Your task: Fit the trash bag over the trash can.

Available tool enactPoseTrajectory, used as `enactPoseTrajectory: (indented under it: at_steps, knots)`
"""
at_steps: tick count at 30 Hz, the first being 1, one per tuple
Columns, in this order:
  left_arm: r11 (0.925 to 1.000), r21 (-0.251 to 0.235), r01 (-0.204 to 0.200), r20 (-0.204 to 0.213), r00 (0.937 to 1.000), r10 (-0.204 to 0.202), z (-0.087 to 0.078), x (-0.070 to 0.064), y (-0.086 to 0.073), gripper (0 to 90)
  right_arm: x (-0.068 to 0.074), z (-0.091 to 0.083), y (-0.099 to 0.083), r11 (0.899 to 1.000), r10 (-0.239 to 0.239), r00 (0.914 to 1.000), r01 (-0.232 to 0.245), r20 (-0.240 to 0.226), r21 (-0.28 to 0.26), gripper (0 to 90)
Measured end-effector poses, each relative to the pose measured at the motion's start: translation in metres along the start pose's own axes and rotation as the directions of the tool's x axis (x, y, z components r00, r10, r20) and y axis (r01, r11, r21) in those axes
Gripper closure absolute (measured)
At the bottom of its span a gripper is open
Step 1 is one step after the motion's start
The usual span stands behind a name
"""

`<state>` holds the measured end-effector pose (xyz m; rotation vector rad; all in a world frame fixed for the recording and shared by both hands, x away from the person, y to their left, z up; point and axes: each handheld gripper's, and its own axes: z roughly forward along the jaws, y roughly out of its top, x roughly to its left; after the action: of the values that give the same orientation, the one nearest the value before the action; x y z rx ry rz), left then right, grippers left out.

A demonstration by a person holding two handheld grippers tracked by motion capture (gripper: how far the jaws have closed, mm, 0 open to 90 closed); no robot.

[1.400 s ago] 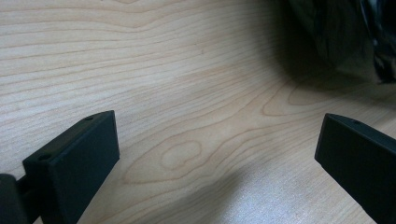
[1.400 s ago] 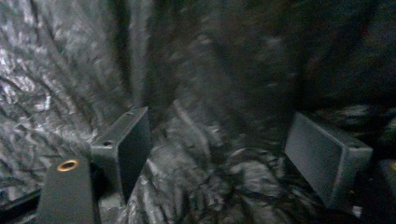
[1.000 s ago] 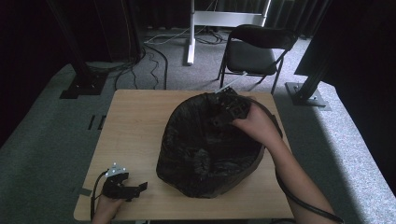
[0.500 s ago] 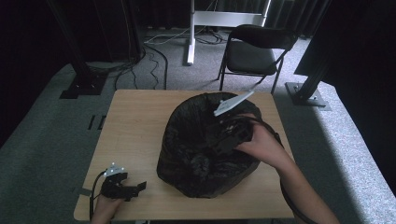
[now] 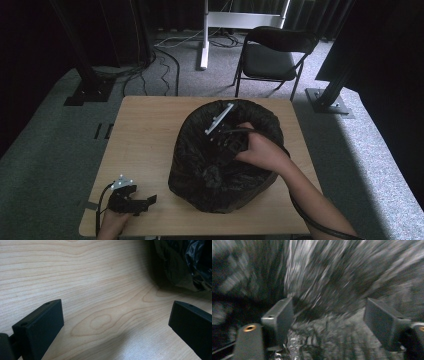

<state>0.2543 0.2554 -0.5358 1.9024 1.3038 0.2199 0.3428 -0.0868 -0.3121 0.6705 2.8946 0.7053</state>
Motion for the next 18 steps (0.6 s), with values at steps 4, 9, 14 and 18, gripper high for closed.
enactPoseTrajectory:
  at_steps: [4, 9, 14, 18]
  knots:
    - [1.0000, 0.001, 0.004, 0.000, 1.0000, -0.004, 0.001, 0.001, 0.000, 0.0, -0.014, -0.030, -0.010, 0.981, 0.067, 0.9957, -0.054, 0.064, -0.187, 20.3]
    - [1.0000, 0.000, -0.002, -0.001, 1.0000, 0.002, 0.002, -0.001, 0.000, 0.0, -0.034, -0.058, -0.030, 0.902, 0.208, 0.9732, -0.151, 0.099, -0.404, 14.1]
    - [1.0000, 0.005, -0.001, -0.006, 1.0000, 0.001, 0.003, -0.002, -0.001, 0.0, -0.049, -0.070, -0.050, 0.831, 0.292, 0.9466, -0.181, 0.136, -0.527, 13.3]
    - [1.0000, 0.003, 0.006, -0.010, 0.9999, -0.006, 0.003, -0.001, -0.001, 0.0, -0.065, -0.079, -0.070, 0.763, 0.377, 0.9161, -0.223, 0.137, -0.607, 13.4]
